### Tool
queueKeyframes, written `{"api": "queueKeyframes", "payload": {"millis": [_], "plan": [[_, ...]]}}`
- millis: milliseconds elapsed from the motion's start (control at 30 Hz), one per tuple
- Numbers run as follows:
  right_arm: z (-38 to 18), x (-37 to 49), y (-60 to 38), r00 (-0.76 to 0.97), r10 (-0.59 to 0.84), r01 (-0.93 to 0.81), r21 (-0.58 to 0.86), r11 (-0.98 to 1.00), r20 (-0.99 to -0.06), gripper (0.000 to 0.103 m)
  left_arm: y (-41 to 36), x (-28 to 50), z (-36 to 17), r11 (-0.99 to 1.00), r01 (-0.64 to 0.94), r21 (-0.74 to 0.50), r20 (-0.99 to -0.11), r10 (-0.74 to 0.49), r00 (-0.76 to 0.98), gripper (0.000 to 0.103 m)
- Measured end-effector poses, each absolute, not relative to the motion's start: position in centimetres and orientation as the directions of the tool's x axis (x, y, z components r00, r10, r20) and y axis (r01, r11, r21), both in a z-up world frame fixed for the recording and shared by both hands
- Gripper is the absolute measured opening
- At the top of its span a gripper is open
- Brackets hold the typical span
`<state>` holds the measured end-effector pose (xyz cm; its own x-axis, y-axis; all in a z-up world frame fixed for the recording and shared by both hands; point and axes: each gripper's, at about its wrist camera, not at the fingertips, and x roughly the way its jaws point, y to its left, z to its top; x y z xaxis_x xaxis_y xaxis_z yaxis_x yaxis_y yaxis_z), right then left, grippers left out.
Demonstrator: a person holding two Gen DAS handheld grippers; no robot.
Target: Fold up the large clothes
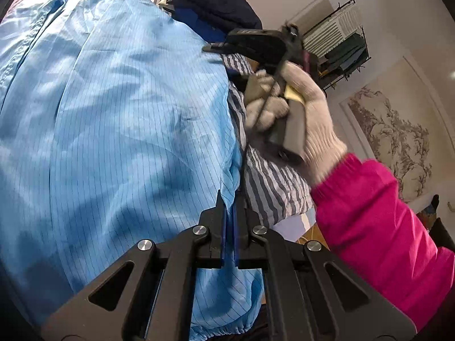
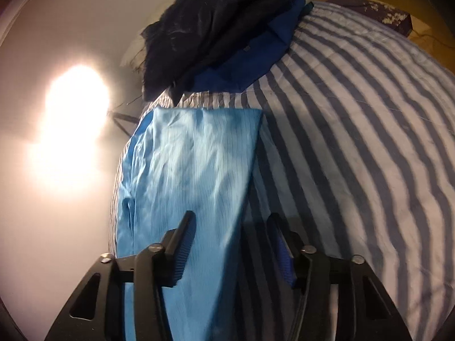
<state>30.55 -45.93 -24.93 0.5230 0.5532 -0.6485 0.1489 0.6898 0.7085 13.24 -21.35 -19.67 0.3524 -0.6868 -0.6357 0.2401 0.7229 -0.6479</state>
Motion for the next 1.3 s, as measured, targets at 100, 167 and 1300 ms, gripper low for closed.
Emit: {"api": "queueKeyframes", "payload": {"millis": [100,167,1300], "plan": [[-24.2,32.3,-44.2,0.497,0.497,0.146,0.632,0.761,-0.712,0.001,-20.0,13.7,-19.7,0.705,0.221,-0.673,-0.617,-0.701,0.358,0.001],[-22.9,32.7,-42.9,0.503,0.480,0.110,0.605,0.789,-0.718,0.000,-19.2,13.7,-19.6,0.693,0.215,-0.688,-0.603,-0.711,0.362,0.001],[-18.8,34.8,-17.3,0.444,0.403,-0.334,0.270,0.903,-0.800,0.026,-5.3,11.2,-23.7,0.700,-0.009,-0.714,-0.637,-0.644,0.424,0.000]]}}
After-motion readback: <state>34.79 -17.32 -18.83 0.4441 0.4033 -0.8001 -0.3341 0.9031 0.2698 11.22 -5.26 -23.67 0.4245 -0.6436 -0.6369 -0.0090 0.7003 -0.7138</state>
